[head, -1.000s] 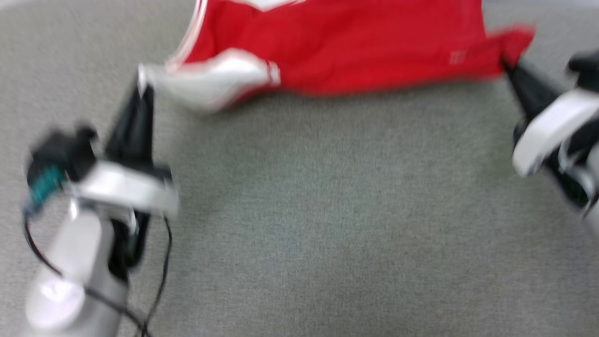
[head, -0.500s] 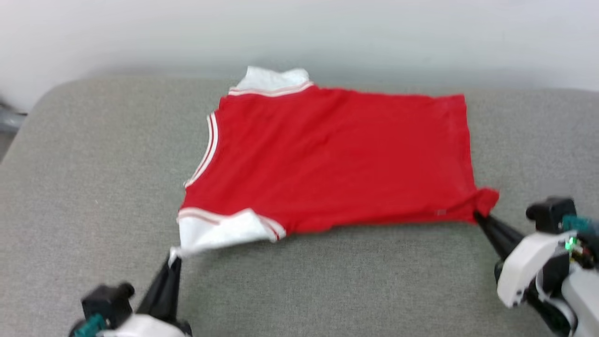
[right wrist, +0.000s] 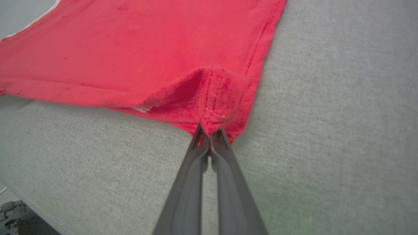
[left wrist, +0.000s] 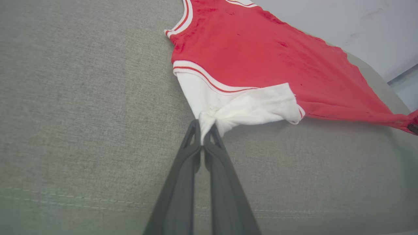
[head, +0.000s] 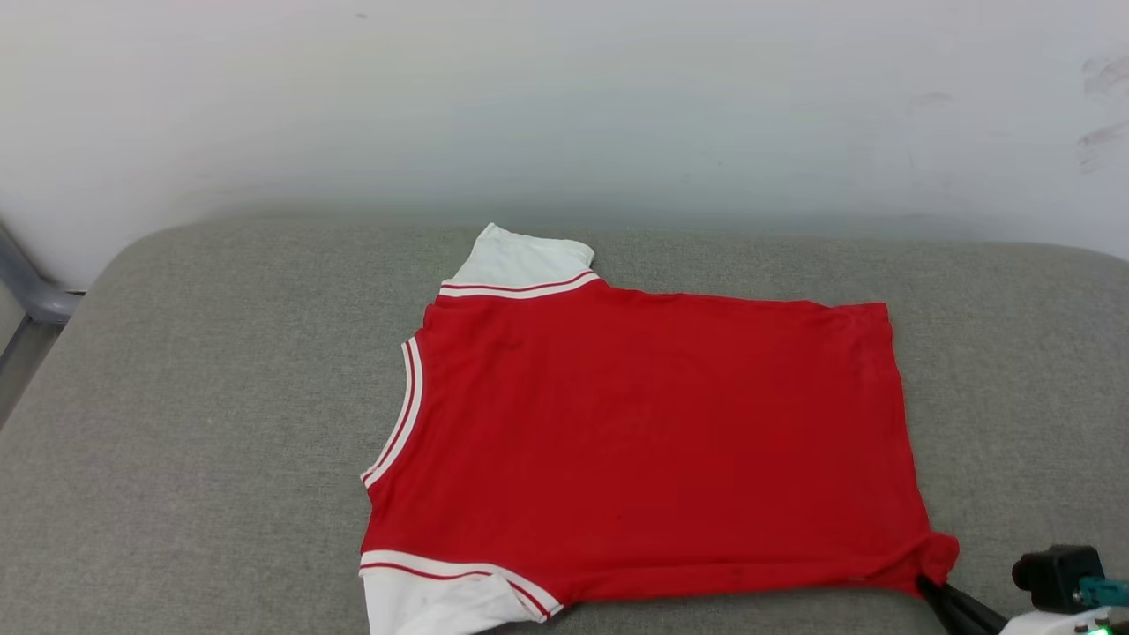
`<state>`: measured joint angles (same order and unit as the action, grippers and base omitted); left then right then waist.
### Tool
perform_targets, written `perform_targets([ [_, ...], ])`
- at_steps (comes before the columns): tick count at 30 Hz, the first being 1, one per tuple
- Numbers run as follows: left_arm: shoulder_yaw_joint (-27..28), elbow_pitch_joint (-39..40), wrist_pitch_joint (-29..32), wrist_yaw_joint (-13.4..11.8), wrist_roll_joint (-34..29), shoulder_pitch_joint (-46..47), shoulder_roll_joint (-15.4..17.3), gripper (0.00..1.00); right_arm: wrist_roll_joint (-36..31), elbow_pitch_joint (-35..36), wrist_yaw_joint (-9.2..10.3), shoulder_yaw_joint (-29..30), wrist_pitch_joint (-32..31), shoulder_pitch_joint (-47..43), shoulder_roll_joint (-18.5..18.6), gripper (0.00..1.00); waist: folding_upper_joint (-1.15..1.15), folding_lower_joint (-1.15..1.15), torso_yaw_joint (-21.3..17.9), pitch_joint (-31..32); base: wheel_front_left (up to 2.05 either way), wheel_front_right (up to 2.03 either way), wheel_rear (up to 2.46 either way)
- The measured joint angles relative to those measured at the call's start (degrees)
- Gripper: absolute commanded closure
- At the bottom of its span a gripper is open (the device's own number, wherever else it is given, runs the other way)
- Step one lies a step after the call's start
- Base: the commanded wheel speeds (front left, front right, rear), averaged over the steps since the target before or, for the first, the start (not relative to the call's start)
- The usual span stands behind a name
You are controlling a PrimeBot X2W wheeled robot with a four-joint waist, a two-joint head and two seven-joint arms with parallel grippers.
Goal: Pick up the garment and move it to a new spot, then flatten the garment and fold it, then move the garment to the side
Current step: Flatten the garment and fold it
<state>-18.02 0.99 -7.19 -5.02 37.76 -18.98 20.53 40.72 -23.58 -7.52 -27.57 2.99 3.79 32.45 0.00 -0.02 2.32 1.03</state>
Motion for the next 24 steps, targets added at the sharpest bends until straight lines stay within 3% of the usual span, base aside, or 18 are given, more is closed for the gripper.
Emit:
perform_targets([
  [11,-0.85,0.59,1.40,0.04,2.29,-4.60,0.03,1.00,-1.75,5.24,-0.01,6.50,-1.58,-10.74,0.11,1.00,0.00,0.01,0.83,0.76,0.00,0.00,0.00],
  [24,-0.48,0.09,0.47,1.08,-0.59,1.90,2.42,1.00,-4.43,11.44,0.00,11.93,-3.88,-11.47,-2.74,1.00,0.00,0.02,0.14,0.69,0.00,0.00,0.00],
])
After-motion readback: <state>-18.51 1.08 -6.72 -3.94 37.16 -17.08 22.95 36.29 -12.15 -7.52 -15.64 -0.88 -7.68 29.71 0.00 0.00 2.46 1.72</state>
